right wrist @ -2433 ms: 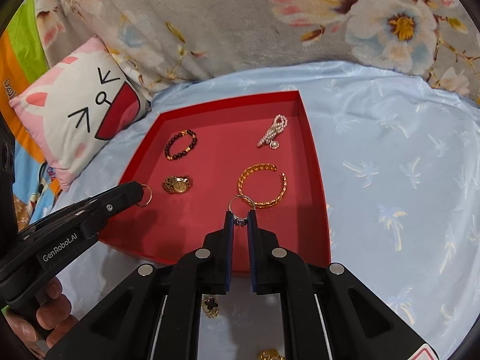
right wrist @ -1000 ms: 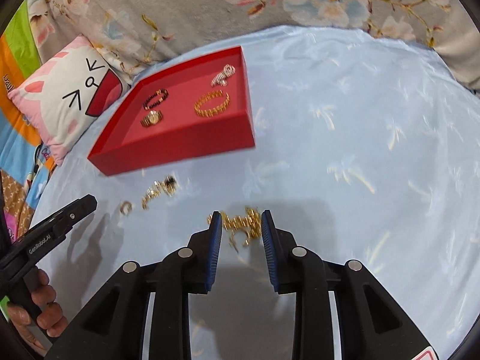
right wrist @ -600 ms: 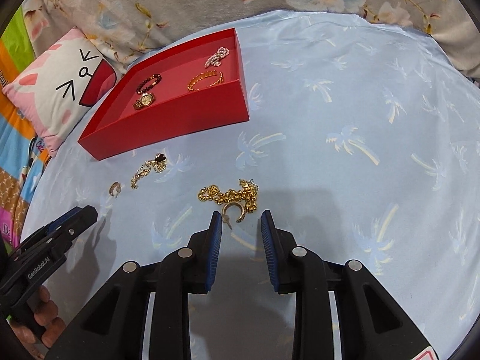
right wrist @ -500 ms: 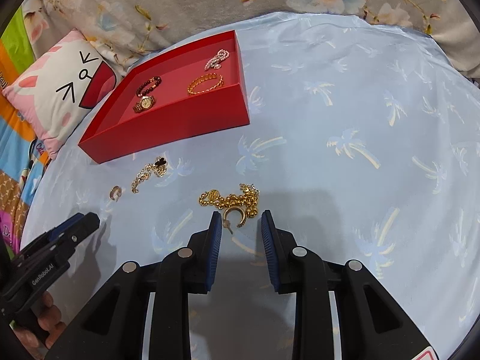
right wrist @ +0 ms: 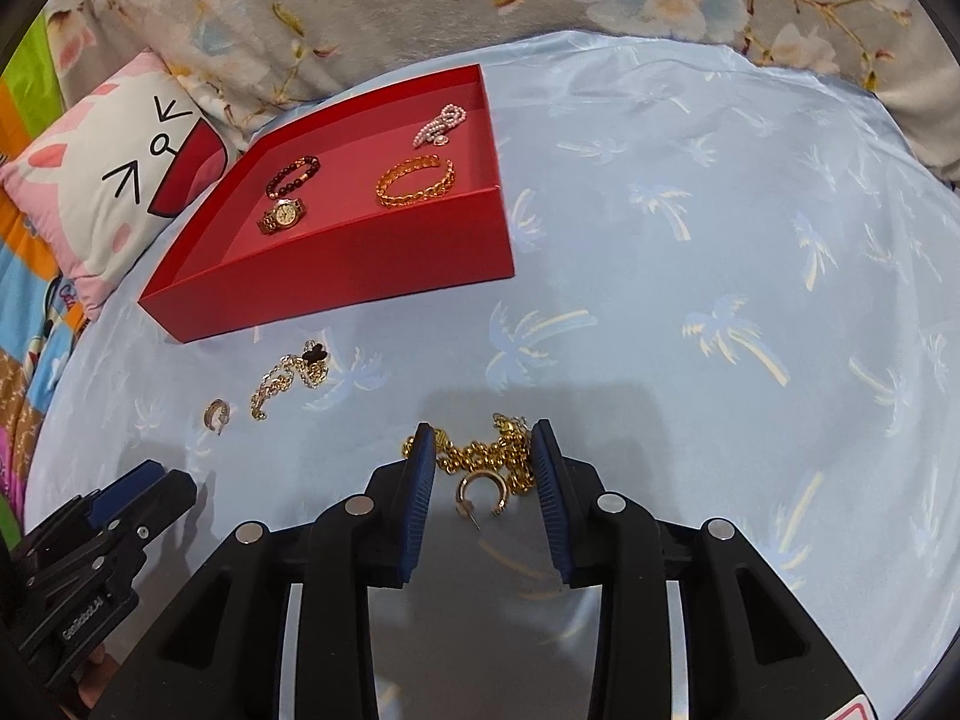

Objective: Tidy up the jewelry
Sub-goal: 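Lower the right gripper onto the chunky gold chain and close it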

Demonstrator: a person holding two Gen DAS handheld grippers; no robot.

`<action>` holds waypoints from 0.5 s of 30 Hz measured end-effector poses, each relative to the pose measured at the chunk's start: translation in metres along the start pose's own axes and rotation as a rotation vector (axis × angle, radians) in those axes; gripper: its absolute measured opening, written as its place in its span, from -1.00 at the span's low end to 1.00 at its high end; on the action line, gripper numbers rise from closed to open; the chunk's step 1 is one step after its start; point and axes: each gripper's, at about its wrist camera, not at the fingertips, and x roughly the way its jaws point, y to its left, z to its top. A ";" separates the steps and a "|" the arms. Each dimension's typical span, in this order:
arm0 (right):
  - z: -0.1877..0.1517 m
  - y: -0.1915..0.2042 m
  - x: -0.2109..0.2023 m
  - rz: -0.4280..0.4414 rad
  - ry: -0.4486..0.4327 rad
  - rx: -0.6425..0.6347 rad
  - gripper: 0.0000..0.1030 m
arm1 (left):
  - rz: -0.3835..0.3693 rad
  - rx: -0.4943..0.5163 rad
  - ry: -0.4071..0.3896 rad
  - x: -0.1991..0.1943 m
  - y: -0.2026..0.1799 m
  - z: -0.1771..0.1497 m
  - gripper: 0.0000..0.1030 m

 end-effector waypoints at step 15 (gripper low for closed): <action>0.000 -0.004 -0.003 0.009 -0.017 -0.012 -0.91 | -0.042 0.014 0.002 0.004 -0.010 0.014 -0.17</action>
